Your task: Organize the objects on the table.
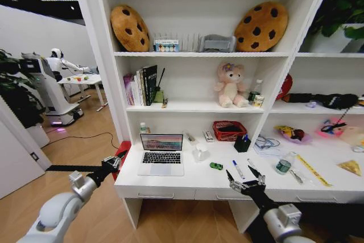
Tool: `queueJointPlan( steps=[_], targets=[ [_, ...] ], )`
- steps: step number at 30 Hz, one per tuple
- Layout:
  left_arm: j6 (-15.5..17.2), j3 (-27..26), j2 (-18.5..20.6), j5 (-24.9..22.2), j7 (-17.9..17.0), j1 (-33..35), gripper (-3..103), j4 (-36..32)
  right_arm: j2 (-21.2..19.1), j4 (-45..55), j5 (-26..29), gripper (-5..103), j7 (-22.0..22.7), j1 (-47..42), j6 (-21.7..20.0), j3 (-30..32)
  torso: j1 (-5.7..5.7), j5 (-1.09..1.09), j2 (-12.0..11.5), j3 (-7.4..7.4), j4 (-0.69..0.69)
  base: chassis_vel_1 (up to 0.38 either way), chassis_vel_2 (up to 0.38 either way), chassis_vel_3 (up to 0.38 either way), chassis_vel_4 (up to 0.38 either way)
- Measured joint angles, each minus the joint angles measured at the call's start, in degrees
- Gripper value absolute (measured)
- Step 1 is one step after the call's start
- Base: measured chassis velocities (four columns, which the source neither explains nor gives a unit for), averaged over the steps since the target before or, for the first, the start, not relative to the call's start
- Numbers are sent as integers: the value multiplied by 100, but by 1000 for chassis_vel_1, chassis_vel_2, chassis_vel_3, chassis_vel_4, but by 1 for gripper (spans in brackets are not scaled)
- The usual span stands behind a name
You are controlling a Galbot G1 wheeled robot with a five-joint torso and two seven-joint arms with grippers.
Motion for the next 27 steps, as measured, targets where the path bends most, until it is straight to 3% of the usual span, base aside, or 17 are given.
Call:
queueJointPlan(
  steps=[6, 14, 27],
  targets=[
    [4, 845, 28, 36, 53, -999, 0, 464, 33, -4, -73, 100, -25, -16, 1, -3, 0, 0, 0, 0, -1, 0, 0, 0, 0],
    [26, 1018, -12, 36, 8, -1269, 0, 604, 33, -39, -82, 100, -27, -2, 2, -2, 0, 1, 0, 0, 0, 0, 0, 0, 0],
    [120, 2209, -644, 138, -140, -2910, 0, 1735, 36, -131, -56, 100, -2, -4, 0, 122, 0, 1, 0, 0, -1, 0, 0, 0, 0]
  ],
)
